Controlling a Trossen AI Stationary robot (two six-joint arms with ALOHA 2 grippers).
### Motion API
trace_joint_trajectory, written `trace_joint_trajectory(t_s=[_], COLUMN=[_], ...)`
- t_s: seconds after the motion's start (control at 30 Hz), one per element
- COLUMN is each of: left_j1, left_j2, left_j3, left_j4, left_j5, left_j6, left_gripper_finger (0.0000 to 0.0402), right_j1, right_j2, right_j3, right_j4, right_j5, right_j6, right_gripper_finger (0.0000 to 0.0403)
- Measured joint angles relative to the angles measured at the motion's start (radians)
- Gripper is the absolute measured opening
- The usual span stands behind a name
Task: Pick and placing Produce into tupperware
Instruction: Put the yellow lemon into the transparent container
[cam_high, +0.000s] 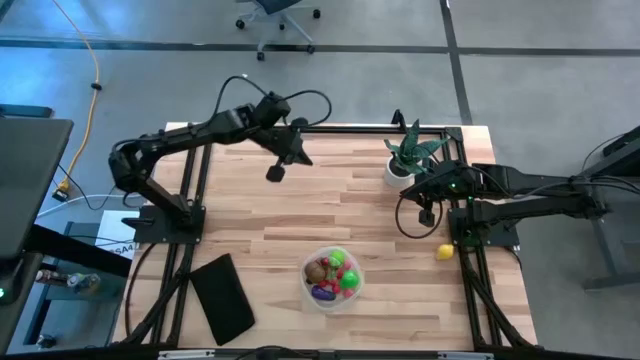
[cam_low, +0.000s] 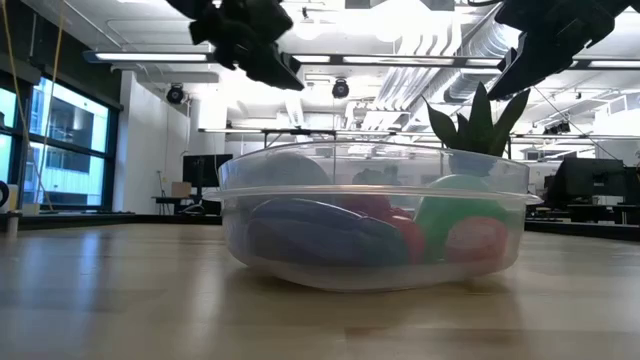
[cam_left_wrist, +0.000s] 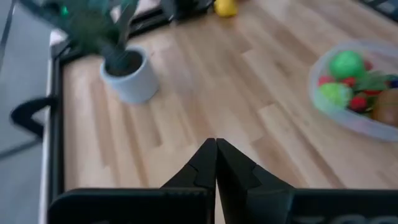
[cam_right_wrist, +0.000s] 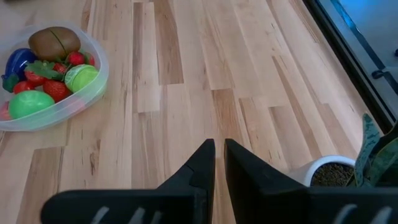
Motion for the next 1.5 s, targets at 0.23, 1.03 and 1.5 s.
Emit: trace_joint_trajectory(t_s=[0.23, 1.03, 1.5], left_j1=[-0.001, -0.066, -0.066], left_j2=[-0.099, -0.117, -0.117], left_j3=[-0.137, -0.151, -0.151], left_j4=[0.17, 0.189, 0.118], left_j5=[0.194, 0.31, 0.31], left_j6=[0.0, 0.009, 0.054], left_gripper_finger=[0.0001, 0.0005, 0.0005], right_j1=[0.0, 0.0, -0.002], right_j2=[0.0, 0.0, 0.001], right_j3=[0.0, 0.0, 0.0], right_j4=[0.0, 0.022, 0.245], right_j5=[0.039, 0.166, 0.226], right_j6=[0.0, 0.257, 0.55], right_gripper_finger=[0.0026, 0.0026, 0.0026])
